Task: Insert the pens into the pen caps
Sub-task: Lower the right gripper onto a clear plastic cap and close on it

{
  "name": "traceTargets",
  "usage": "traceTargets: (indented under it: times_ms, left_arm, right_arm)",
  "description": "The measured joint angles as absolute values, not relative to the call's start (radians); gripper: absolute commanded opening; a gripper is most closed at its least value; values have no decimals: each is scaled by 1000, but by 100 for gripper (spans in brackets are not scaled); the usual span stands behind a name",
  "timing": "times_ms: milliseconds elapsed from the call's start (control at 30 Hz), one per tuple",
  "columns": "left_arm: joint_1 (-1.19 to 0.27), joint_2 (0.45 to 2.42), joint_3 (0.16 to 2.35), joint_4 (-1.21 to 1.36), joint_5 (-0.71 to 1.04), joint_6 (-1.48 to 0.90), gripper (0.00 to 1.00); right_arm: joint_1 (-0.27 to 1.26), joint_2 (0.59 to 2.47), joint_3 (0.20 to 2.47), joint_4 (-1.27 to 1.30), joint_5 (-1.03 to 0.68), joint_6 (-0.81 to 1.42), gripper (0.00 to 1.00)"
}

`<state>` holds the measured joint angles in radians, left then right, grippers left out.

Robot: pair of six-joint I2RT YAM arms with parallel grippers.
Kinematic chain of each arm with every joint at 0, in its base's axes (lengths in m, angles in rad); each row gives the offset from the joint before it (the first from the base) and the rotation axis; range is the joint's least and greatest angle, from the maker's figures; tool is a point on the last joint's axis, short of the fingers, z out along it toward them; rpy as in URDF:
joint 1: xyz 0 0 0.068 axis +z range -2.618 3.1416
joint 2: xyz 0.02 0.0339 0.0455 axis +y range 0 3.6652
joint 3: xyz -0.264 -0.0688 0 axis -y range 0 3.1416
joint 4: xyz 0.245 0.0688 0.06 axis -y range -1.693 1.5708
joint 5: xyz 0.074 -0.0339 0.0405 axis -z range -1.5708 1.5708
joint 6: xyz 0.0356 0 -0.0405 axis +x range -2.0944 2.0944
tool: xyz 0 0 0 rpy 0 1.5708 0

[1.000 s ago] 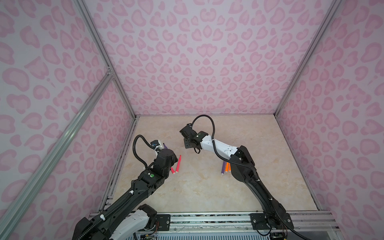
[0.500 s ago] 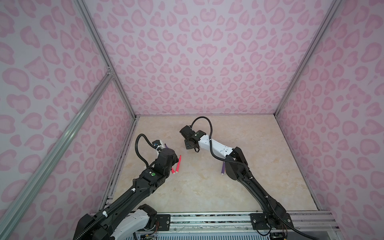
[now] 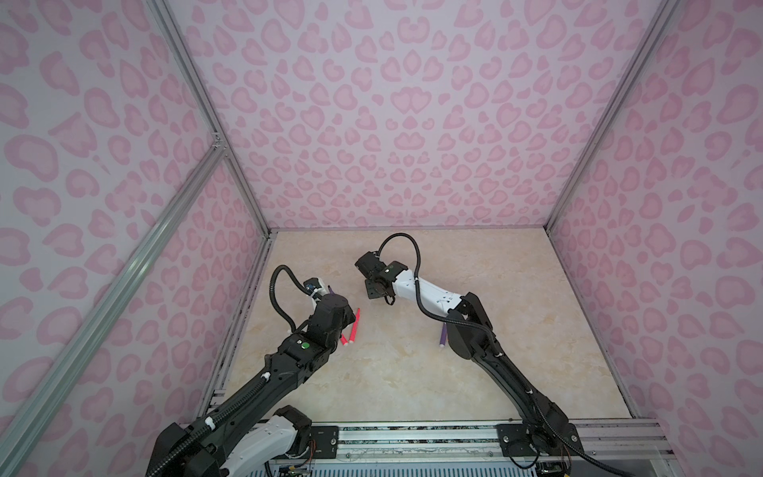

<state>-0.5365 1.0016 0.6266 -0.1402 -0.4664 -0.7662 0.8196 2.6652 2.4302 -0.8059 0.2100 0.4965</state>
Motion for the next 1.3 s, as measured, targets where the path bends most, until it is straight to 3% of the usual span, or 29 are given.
traceTargets:
  times_ms: [1000,1167,1300]
  left_arm:
    - [-535,1043,635,-128,-390,-756,3]
    - [-535,1052,612,-31,-263,-701,3]
    - [-560,1052,589,83,-125,-645,3]
  right_arm:
    - [802,2637,2382,-775,191,509,12]
    - [801,2492,2221,-750,210,509,9]
    - [787,2186,1893,-614,229,519,9]
